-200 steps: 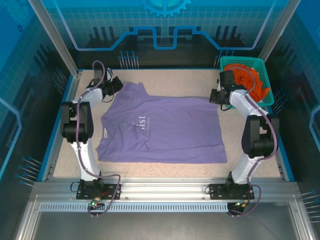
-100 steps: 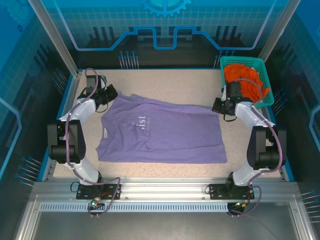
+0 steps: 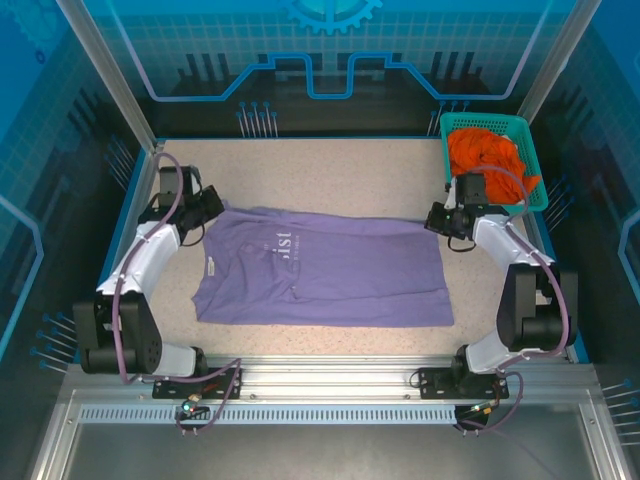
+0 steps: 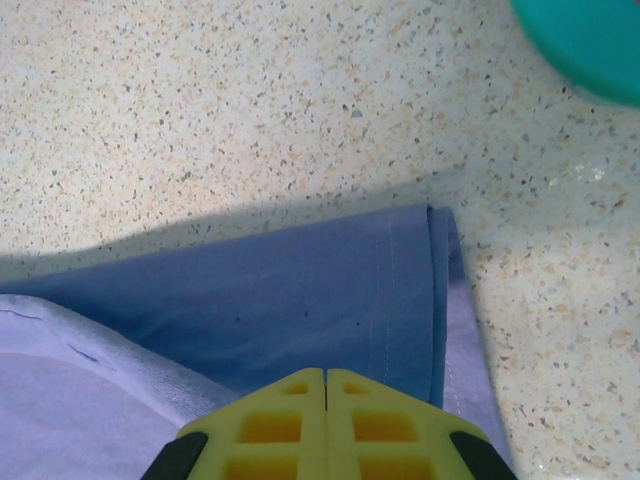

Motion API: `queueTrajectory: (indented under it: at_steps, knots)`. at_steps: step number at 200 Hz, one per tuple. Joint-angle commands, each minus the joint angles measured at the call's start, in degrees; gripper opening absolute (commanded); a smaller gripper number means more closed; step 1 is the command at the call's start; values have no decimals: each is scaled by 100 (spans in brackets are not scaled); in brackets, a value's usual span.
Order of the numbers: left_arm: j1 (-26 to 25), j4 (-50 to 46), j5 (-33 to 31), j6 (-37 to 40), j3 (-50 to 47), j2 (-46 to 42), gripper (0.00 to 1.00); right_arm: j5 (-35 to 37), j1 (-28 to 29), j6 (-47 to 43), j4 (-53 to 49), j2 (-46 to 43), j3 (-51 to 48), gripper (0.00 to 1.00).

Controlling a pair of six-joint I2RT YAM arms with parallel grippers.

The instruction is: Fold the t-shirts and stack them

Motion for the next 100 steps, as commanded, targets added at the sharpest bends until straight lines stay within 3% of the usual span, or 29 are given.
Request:
queueTrajectory:
  at_steps: [1, 72, 93, 100]
  knots:
    - [45, -460, -186, -42, -276, -156, 1, -173, -104, 144, 84, -195, -161, 0]
    - [45, -954, -371, -763, -1109, -1107, 8, -397, -236, 411, 245, -655, -904, 0]
    - [45, -1247, -765, -1213, -1436, -1520, 9, -454, -241, 475, 283, -754, -1111, 1]
    - [50, -1394, -1016, -1435, -1571, -1742, 14, -444, -249, 489, 269, -756, -1149, 1]
